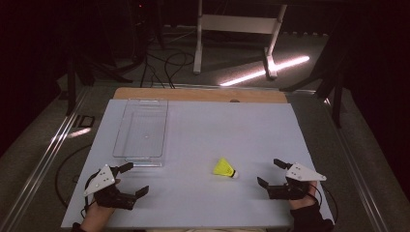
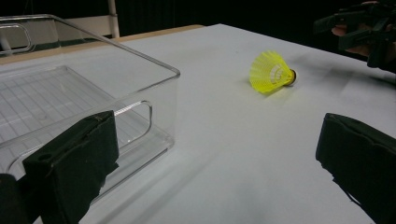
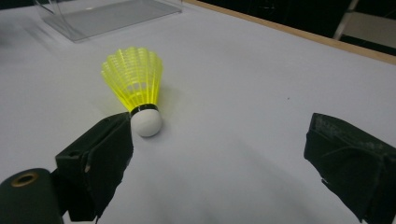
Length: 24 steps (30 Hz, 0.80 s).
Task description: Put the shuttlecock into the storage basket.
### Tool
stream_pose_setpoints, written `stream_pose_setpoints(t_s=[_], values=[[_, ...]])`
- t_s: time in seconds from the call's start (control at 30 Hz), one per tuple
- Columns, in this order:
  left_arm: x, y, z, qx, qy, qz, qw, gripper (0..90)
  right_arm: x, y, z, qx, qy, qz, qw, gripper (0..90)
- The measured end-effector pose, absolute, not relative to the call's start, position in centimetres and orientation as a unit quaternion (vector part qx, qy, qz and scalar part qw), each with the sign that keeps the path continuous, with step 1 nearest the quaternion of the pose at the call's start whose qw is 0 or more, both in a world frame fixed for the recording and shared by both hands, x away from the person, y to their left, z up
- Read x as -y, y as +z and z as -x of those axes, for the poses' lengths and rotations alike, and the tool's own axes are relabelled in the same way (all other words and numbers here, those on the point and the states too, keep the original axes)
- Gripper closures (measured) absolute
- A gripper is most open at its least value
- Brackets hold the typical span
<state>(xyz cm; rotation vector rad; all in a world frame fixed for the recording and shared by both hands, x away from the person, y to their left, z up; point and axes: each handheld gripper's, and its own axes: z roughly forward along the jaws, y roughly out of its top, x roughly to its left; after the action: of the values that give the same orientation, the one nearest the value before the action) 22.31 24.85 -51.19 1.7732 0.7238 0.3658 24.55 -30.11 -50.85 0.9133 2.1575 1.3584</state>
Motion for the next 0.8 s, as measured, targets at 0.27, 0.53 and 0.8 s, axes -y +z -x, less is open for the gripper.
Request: stream_pose_setpoints(t_s=[0.27, 0.53, 0.8], values=[[-24.84, -51.19, -22.30, -0.307, 0.155, -0.753, 0.562, 0.2, 30.23, -50.66, -24.46, -0.774, 0.495, -0.330, 0.218, 8.3], [-24.98, -51.10, -22.35, -0.312, 0.156, -0.749, 0.563, 0.1, 30.38, -50.52, -24.47, -0.767, 0.505, -0.334, 0.211, 8.2], [-24.92, -51.08, -22.37, -0.313, 0.156, -0.752, 0.559, 0.1, 30.37, -50.50, -24.54, -0.766, 0.511, -0.332, 0.204, 8.2]])
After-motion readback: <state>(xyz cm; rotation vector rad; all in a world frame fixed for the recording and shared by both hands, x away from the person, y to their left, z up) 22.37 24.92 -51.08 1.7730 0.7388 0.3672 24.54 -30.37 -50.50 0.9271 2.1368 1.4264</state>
